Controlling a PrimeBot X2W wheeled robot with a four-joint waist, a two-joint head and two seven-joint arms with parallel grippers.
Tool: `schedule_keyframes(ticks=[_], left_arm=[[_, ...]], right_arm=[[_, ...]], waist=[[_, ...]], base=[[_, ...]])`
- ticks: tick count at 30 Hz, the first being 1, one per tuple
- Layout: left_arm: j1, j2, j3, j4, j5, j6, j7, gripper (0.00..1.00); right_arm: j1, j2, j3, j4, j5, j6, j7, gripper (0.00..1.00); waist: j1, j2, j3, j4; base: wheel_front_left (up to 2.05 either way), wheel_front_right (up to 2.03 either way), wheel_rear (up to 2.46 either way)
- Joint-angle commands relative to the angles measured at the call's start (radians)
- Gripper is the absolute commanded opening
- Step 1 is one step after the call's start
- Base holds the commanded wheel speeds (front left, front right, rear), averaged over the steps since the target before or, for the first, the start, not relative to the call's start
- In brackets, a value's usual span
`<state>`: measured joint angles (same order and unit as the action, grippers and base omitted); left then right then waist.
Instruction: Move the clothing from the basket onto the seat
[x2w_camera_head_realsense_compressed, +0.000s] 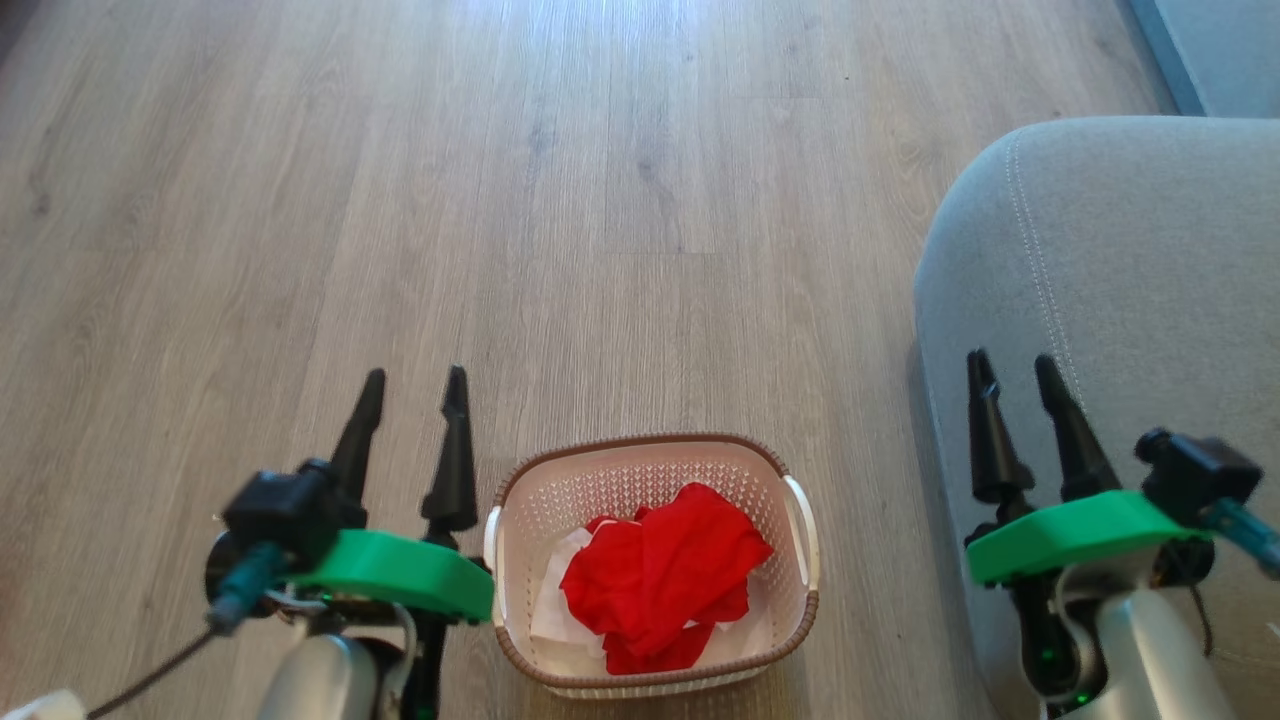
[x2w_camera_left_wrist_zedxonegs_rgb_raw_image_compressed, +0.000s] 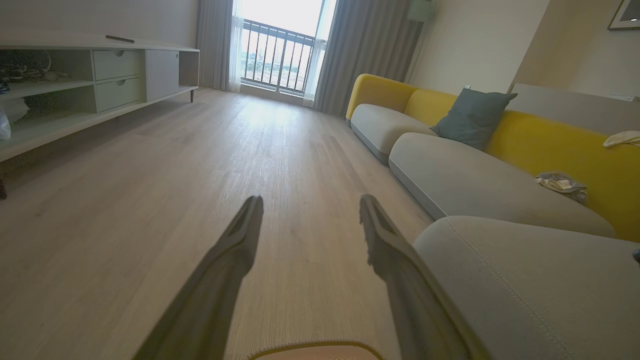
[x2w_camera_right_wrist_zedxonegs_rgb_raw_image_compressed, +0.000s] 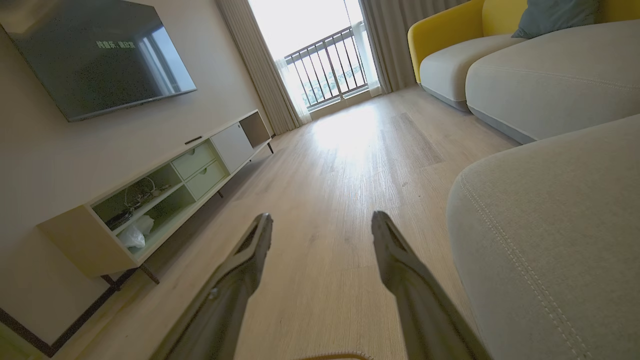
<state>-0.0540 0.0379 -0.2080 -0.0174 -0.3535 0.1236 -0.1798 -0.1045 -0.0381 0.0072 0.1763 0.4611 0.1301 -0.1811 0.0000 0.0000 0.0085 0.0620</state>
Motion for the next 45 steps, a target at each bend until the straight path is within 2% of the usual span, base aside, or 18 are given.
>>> schedule_keyframes(ticks=[1, 9, 14, 23, 38, 45], left_arm=[[-0.027, 0.010, 0.010, -0.028, 0.042, 0.001, -0.018, 1.00], [-0.032, 0.017, -0.043, 0.027, 0.189, 0.041, -0.041, 1.00], [-0.042, 0.021, -0.065, 0.033, 0.241, 0.069, -0.056, 1.00], [-0.051, 0.023, -0.083, 0.024, 0.339, 0.093, -0.082, 1.00], [-0.050, 0.016, -0.068, 0.038, 0.329, 0.079, -0.082, 1.00], [-0.065, 0.015, -0.070, 0.080, 0.314, 0.045, -0.082, 1.00]], right_arm=[[-0.040, -0.011, 0.026, -0.013, -0.033, 0.001, -0.016, 1.00], [-0.068, -0.011, 0.043, 0.074, -0.125, 0.001, -0.040, 1.00], [-0.082, -0.011, 0.050, 0.089, -0.179, 0.001, -0.054, 1.00], [-0.106, -0.012, 0.068, 0.113, -0.252, 0.001, -0.081, 1.00], [-0.115, -0.012, 0.070, 0.133, -0.231, 0.001, -0.081, 1.00], [-0.133, -0.012, 0.066, 0.143, -0.241, 0.001, -0.081, 1.00]], waist=[[0.0000, 0.0000, -0.001, 0.001], [0.0000, 0.0000, 0.007, 0.006], [0.0000, 0.0000, 0.013, 0.012], [0.0000, 0.0000, 0.019, 0.017], [0.0000, 0.0000, 0.027, 0.013], [0.0000, 0.0000, 0.101, 0.001]], base=[[0.00, 0.00, 0.00], [0.00, 0.00, 0.00], [0.00, 0.00, 0.00], [0.00, 0.00, 0.00], [0.00, 0.00, 0.00], [0.00, 0.00, 0.00]])
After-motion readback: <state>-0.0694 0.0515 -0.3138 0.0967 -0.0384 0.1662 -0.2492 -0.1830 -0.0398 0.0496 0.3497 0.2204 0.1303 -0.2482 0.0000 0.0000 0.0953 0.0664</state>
